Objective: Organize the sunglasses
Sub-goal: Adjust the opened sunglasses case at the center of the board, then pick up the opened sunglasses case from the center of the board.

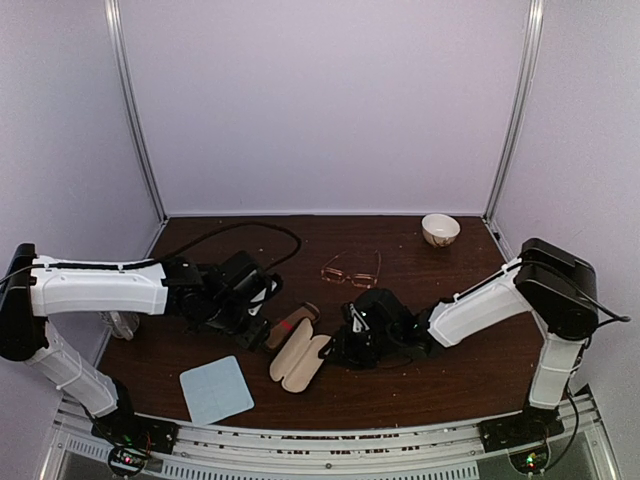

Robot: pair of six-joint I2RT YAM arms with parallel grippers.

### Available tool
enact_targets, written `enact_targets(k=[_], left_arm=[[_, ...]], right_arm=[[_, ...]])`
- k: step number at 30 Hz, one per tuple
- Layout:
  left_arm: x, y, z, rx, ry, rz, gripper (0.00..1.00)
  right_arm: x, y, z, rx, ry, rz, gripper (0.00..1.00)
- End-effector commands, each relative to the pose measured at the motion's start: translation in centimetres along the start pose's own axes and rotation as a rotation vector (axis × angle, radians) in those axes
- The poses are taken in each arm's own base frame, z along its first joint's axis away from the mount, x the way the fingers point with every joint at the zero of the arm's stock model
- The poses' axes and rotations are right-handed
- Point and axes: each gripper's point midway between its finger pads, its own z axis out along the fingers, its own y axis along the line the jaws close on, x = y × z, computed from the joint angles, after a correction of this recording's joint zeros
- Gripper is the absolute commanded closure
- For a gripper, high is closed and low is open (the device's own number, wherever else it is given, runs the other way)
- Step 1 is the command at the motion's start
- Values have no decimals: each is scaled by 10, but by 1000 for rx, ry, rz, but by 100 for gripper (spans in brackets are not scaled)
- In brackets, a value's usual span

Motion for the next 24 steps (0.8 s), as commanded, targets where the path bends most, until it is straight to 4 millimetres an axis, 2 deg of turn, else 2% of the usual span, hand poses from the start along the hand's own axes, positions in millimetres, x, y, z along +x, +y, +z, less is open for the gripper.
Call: enact_targets(k=[1, 10, 13, 16, 19, 24], left_arm=[[-13, 3, -6, 10, -53, -9, 43], [-10, 8, -12, -5, -47, -11, 42], [-9, 1, -18, 47, -48, 0, 42], [-6, -11, -24, 130, -63, 29, 43], [-1, -16, -27, 170, -71, 32, 42], [7, -41, -30, 323, -59, 45, 34]], right_arm=[[0, -3, -13, 42, -17, -51, 70], [2, -3, -22, 70, -5, -106, 55], [0, -1, -23, 78, -6, -124, 54], [-3, 5, -21, 69, -6, -131, 55], [-4, 8, -14, 58, -3, -130, 64], [-3, 8, -3, 34, 12, -105, 72]])
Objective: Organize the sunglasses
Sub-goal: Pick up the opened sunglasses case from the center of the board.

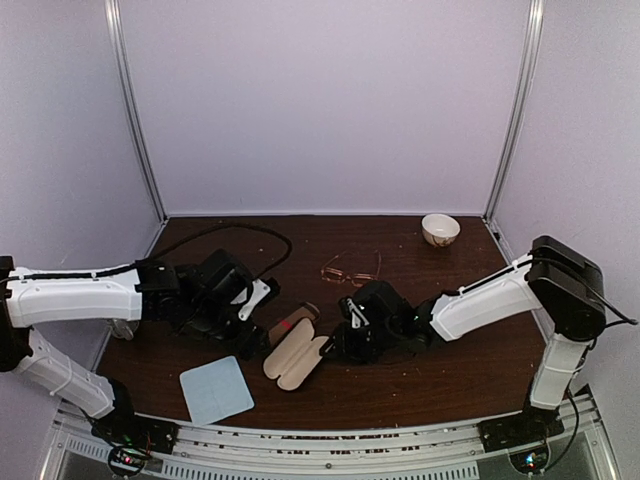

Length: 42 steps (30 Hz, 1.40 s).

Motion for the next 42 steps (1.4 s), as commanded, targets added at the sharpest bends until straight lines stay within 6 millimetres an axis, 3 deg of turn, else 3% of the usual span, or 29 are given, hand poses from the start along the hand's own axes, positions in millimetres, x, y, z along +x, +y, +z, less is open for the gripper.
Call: enact_targets(k=[1, 6, 9, 22, 34, 38, 42], left_arm=[[-1, -30, 0, 182, -26, 20, 31], [-8, -47, -5, 266, -73, 44, 25], [-7, -54, 4, 291, -50, 61, 25], [-29, -64, 30, 296, -34, 70, 32], [-50, -29, 25, 112, -68, 26, 32], [-47, -15, 23, 67, -69, -1, 32], [-37, 4, 23, 4, -52, -40, 32]], right_arm=[[-1, 2, 12, -18, 1, 7, 73], [2, -1, 17, -23, 16, 21, 81], [2, -2, 19, -26, 13, 30, 86], [-3, -11, 15, -75, -52, 124, 100], [-31, -28, -4, -75, -186, 303, 100], [-41, -27, -7, -77, -228, 372, 100], [-50, -16, 3, -64, -212, 416, 100]])
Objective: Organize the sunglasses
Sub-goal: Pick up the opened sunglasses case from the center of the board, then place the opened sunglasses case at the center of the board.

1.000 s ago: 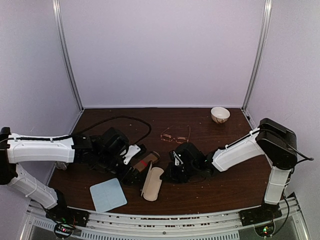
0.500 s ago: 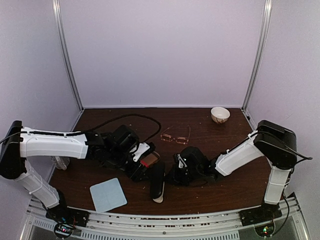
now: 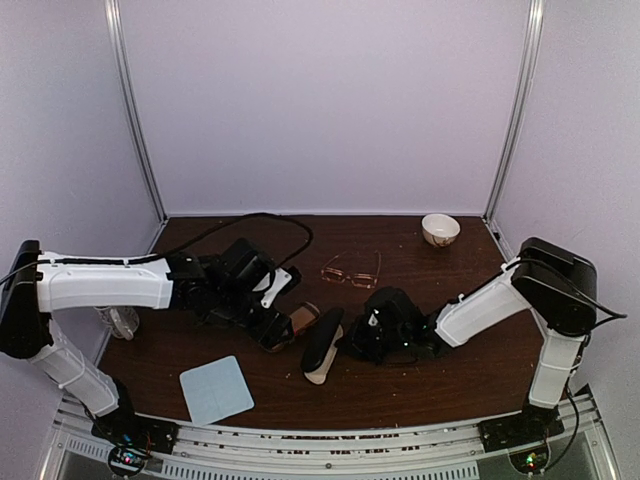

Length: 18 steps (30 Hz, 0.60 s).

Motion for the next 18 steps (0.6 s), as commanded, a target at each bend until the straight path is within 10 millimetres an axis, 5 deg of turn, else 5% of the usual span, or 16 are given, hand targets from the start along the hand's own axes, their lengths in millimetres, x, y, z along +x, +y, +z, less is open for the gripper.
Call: enact_targets(k=[1, 18], left_arm=[[4, 26, -11, -97, -20, -58, 32], [44, 52, -24, -156, -52, -117, 30]], right_arm=[[-14, 30, 6, -19, -38, 73, 100], [-11, 27, 33, 146, -44, 166, 95]])
